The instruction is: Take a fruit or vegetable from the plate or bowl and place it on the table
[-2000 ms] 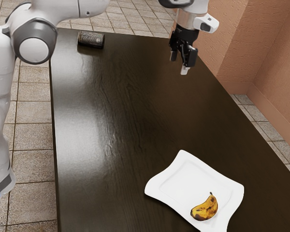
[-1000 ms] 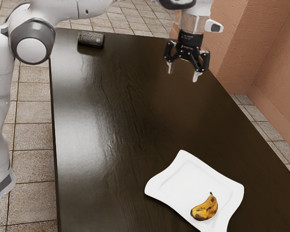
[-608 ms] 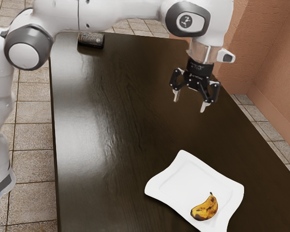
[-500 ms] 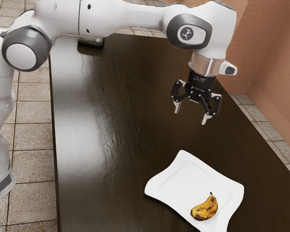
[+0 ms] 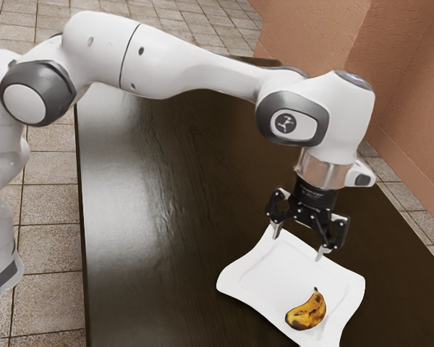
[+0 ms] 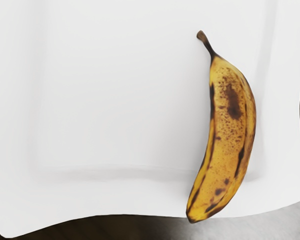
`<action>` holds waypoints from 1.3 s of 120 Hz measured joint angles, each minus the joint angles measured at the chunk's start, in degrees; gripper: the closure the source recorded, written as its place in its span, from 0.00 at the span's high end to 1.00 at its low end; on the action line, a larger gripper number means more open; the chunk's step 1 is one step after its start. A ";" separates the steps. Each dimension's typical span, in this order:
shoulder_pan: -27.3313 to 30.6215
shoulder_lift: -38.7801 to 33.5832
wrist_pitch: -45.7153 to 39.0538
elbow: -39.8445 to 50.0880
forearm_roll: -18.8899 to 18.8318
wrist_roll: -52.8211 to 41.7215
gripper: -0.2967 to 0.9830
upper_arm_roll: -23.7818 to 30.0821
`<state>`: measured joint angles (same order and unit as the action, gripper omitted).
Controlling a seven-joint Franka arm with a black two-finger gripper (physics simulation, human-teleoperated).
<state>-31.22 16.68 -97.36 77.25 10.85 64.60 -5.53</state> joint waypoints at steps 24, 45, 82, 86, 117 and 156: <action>-0.07 2.31 -2.18 1.02 -0.45 1.55 0.75 -0.27; -0.06 4.24 -4.14 1.17 -1.01 2.47 0.75 -0.26; -1.21 5.69 -6.11 3.41 -0.75 3.59 0.75 0.60; -1.24 5.69 -6.27 3.59 -0.73 3.71 0.75 1.06; -1.93 5.71 -6.89 3.81 -0.58 4.52 0.75 2.24; -1.10 8.51 -10.12 0.92 -3.37 4.29 0.75 1.76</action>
<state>-32.32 25.19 -107.48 78.18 7.48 68.89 -3.77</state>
